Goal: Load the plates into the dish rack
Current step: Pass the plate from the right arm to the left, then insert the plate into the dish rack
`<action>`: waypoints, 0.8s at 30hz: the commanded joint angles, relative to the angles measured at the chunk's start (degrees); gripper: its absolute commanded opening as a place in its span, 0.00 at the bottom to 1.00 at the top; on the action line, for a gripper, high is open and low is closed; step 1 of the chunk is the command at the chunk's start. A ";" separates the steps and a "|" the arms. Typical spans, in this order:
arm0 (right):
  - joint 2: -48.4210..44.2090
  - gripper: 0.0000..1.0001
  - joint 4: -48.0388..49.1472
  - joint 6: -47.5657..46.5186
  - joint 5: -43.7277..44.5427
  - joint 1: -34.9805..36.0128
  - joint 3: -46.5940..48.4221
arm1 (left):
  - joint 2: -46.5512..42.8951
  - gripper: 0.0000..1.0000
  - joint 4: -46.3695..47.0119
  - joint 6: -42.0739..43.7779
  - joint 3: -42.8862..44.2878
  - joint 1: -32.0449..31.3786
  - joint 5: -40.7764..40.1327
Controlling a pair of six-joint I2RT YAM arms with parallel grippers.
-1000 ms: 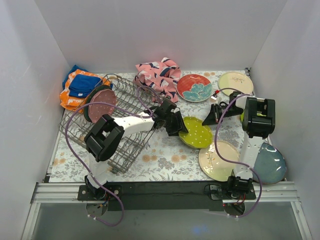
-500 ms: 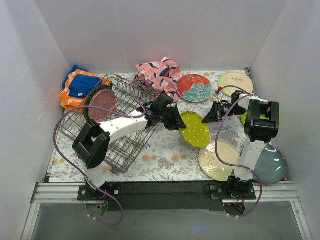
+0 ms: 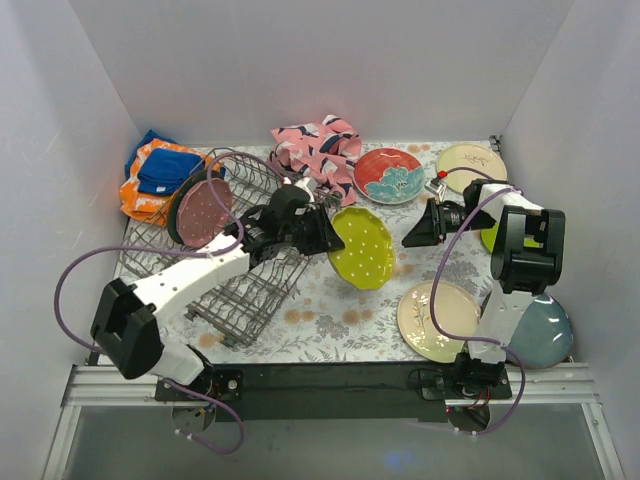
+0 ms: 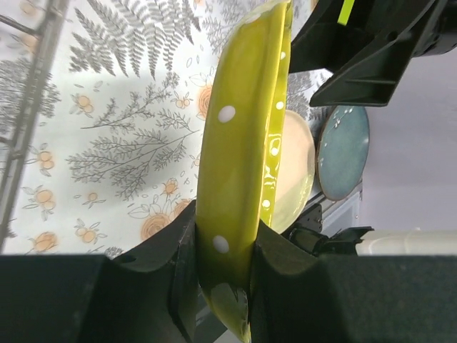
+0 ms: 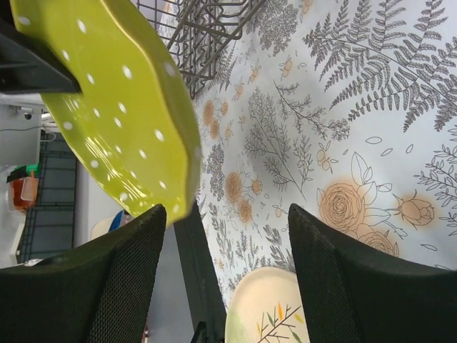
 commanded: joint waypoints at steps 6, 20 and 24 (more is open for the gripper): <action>-3.48 0.77 -1.53 -2.37 1.29 0.07 1.23 | -14.35 0.00 -4.19 5.81 2.34 8.98 -0.77; -3.22 0.84 -0.65 -2.28 3.83 0.07 0.96 | -15.41 0.00 -14.30 29.27 11.30 27.88 -2.53; -3.04 0.84 -0.30 -1.75 4.36 0.07 0.70 | -17.08 0.00 -12.73 37.61 9.11 30.34 -5.43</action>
